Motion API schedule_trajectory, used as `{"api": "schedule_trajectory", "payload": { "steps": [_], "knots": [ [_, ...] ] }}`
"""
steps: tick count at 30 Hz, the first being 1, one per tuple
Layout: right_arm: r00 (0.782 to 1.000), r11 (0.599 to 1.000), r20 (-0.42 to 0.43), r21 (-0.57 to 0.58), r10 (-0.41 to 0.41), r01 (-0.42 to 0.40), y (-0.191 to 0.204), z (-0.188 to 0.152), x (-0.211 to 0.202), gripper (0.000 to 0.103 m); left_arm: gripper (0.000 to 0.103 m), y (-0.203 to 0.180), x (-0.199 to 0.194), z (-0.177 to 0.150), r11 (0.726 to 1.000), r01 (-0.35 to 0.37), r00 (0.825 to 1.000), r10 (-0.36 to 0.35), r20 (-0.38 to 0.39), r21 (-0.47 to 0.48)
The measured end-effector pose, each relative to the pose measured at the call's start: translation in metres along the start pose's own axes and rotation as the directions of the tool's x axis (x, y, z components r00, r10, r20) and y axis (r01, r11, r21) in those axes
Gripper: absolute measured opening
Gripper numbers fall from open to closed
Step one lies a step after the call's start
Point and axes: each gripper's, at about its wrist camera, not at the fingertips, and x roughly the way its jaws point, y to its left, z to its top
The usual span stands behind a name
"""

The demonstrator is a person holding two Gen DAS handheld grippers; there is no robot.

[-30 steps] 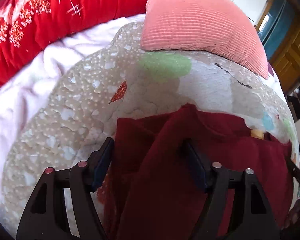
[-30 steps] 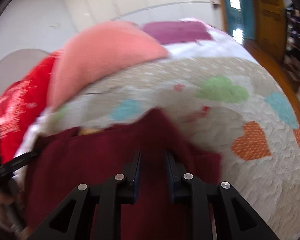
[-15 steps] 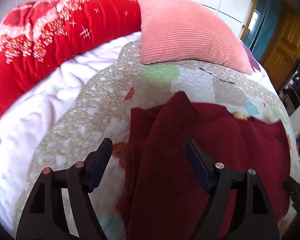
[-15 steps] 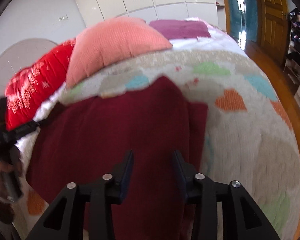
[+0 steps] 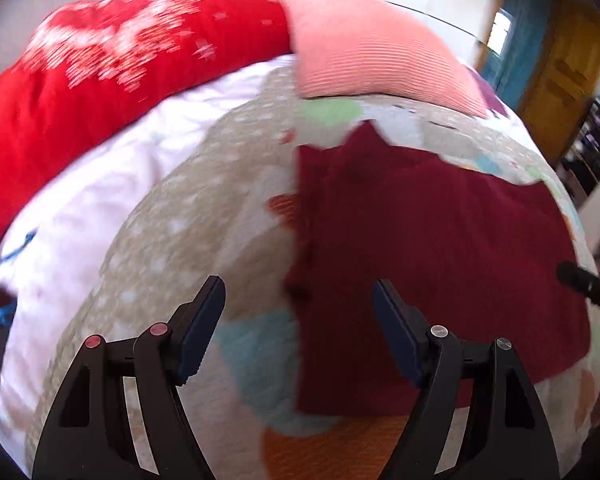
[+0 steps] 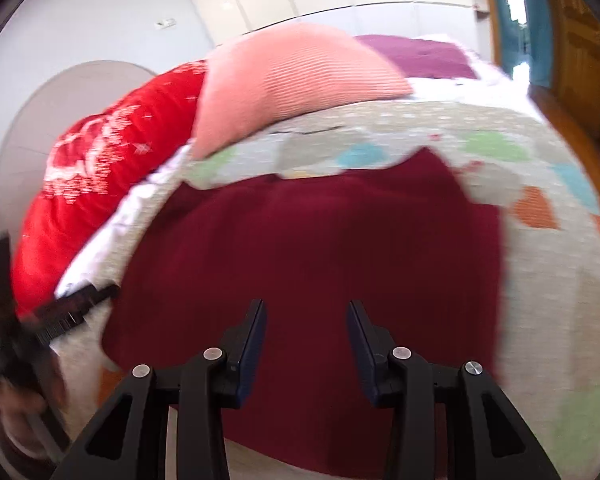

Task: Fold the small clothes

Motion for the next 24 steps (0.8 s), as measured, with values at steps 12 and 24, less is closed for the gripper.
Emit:
{"api": "schedule_trajectory", "payload": {
  "steps": [12, 24],
  "knots": [
    [0.971, 0.972, -0.051, -0.036, 0.232, -0.234, 0.113, 0.057, 0.106, 0.040, 0.078, 0.023, 0.033, -0.004, 0.989, 0.126, 0.990, -0.130, -0.048, -0.075],
    [0.986, 0.972, -0.166, -0.226, 0.026, -0.064, 0.171, 0.093, 0.189, 0.010, 0.078, 0.031, 0.032, -0.004, 0.980, 0.173, 0.981, -0.180, -0.068, -0.102]
  ]
}}
